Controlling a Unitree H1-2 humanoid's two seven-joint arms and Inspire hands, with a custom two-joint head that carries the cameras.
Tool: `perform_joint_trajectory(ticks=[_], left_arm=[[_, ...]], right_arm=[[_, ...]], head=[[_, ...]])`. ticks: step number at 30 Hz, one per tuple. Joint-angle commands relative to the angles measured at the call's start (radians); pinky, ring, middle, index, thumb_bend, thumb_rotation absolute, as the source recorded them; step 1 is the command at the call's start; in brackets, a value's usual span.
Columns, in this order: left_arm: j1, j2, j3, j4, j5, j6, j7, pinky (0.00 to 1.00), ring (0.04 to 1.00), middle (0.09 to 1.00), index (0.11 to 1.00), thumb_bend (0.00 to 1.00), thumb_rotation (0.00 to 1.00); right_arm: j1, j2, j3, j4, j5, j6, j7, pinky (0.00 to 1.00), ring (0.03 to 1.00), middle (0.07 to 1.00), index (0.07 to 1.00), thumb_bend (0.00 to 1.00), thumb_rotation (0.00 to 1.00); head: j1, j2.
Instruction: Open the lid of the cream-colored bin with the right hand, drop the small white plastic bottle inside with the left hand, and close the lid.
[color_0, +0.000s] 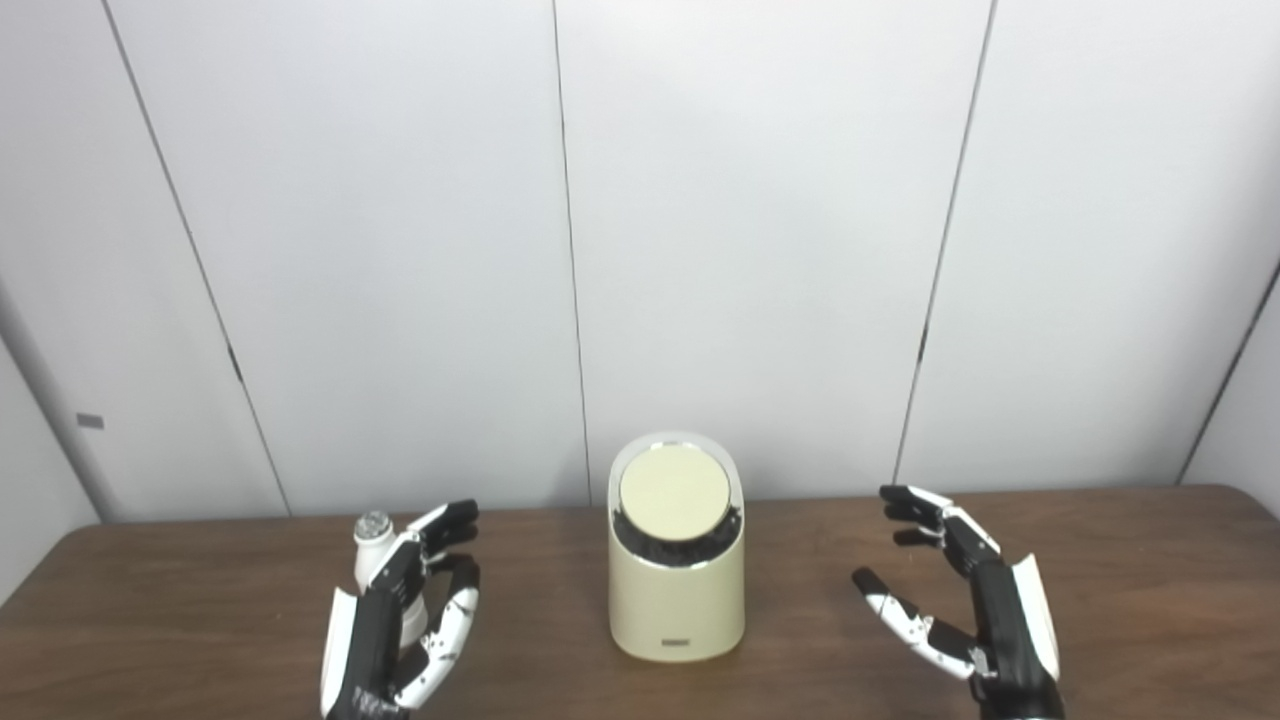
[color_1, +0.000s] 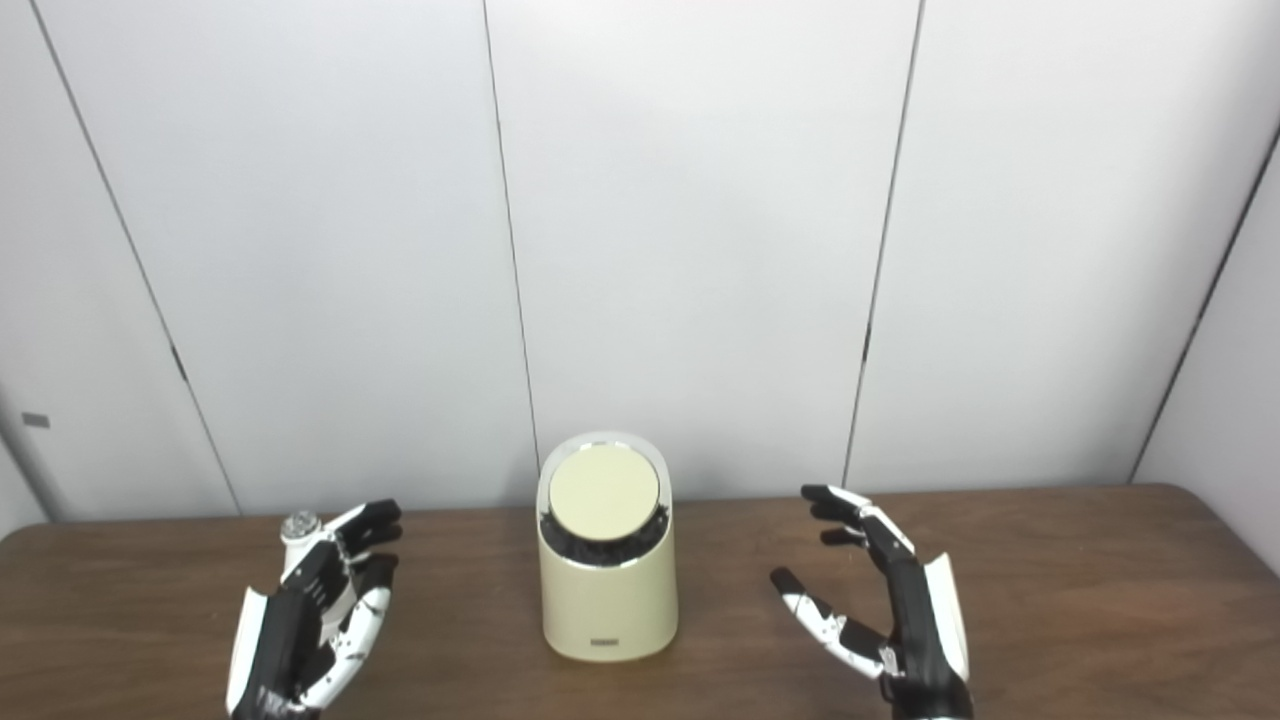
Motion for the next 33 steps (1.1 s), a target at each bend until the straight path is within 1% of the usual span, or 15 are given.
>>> perform_joint_trajectory(ticks=[1,4,10,14,17,18,19,20,21,22,24,26,27,30,33], left_arm=[[-0.034,0.003,0.002,-0.011,0.002,-0.021,0.014,0.67,0.758,0.791,0.785,0.25,0.43],[-0.032,0.003,0.002,-0.015,-0.011,-0.021,0.011,0.68,0.766,0.794,0.786,0.26,0.43],[-0.029,0.009,0.003,-0.023,-0.010,-0.021,0.012,0.67,0.760,0.790,0.785,0.26,0.43],[-0.031,0.009,0.005,-0.022,-0.010,-0.021,0.010,0.68,0.764,0.793,0.786,0.26,0.43],[-0.034,0.013,0.006,-0.017,0.002,-0.021,0.016,0.68,0.764,0.793,0.786,0.26,0.44],[-0.035,0.014,0.006,-0.017,0.003,-0.022,0.017,0.68,0.763,0.791,0.785,0.26,0.45],[-0.036,0.015,0.006,-0.016,0.003,-0.022,0.017,0.68,0.762,0.790,0.784,0.26,0.45],[-0.036,0.016,0.006,-0.016,0.005,-0.022,0.017,0.68,0.761,0.790,0.784,0.25,0.44],[-0.036,0.017,0.005,-0.015,0.008,-0.022,0.019,0.68,0.761,0.790,0.784,0.25,0.44],[-0.037,0.017,0.005,-0.016,0.010,-0.021,0.020,0.68,0.761,0.789,0.783,0.25,0.44],[-0.037,0.017,0.005,-0.018,0.011,-0.021,0.021,0.68,0.761,0.789,0.782,0.25,0.43],[-0.037,0.017,0.006,-0.020,0.012,-0.021,0.023,0.68,0.761,0.789,0.784,0.25,0.43],[-0.036,0.016,0.006,-0.022,0.011,-0.021,0.022,0.68,0.762,0.790,0.785,0.25,0.43],[-0.035,0.014,0.006,-0.027,0.009,-0.021,0.018,0.68,0.762,0.790,0.787,0.24,0.42],[-0.034,0.013,0.006,-0.034,0.007,-0.021,0.014,0.68,0.765,0.791,0.787,0.25,0.43]], right_arm=[[-0.031,-0.017,0.008,-0.024,0.011,-0.037,-0.015,0.61,0.715,0.737,0.707,0.26,0.16],[-0.029,-0.024,0.019,-0.025,0.022,-0.037,-0.022,0.61,0.716,0.741,0.706,0.27,0.12],[-0.026,-0.030,0.031,-0.030,0.006,-0.036,-0.042,0.62,0.718,0.742,0.713,0.27,0.12],[-0.030,-0.037,0.041,-0.029,0.024,-0.037,-0.044,0.62,0.723,0.752,0.719,0.27,0.13],[-0.042,-0.047,0.048,-0.027,0.013,-0.037,-0.058,0.61,0.719,0.748,0.715,0.28,0.10],[-0.046,-0.042,0.038,-0.032,0.008,-0.027,-0.039,0.62,0.720,0.747,0.722,0.28,0.14],[-0.050,-0.043,0.034,-0.052,0.005,0.015,-0.006,0.65,0.742,0.761,0.736,0.32,0.29],[-0.052,-0.045,0.034,-0.075,0.003,0.062,0.029,0.73,0.802,0.810,0.785,0.45,0.56],[-0.056,-0.051,0.037,-0.107,-0.003,0.122,0.069,0.76,0.832,0.835,0.811,0.53,0.67],[-0.061,-0.056,0.040,-0.139,-0.012,0.179,0.103,0.80,0.867,0.868,0.850,0.64,0.77],[-0.074,-0.058,0.042,-0.201,-0.033,0.279,0.161,0.85,0.909,0.912,0.903,0.79,0.89],[-0.100,-0.055,0.043,-0.247,-0.041,0.354,0.206,0.87,0.933,0.946,0.935,0.90,0.92],[-0.114,-0.052,0.044,-0.268,-0.042,0.387,0.226,0.88,0.939,0.954,0.943,0.92,0.93],[-0.154,-0.042,0.050,-0.325,-0.050,0.470,0.274,0.89,0.973,0.997,0.964,0.97,0.91],[-0.193,-0.032,0.056,-0.366,-0.066,0.544,0.312,0.91,0.990,1.000,0.975,0.97,0.91]], head=[[-0.001,0.001],[-0.003,0.006],[-0.009,0.017],[-0.007,0.020],[-0.009,0.023],[-0.011,0.024],[-0.015,0.024],[-0.015,0.024],[-0.015,0.024],[-0.016,0.030],[-0.016,0.037],[-0.018,0.040],[-0.019,0.043],[-0.019,0.047],[-0.019,0.059]])
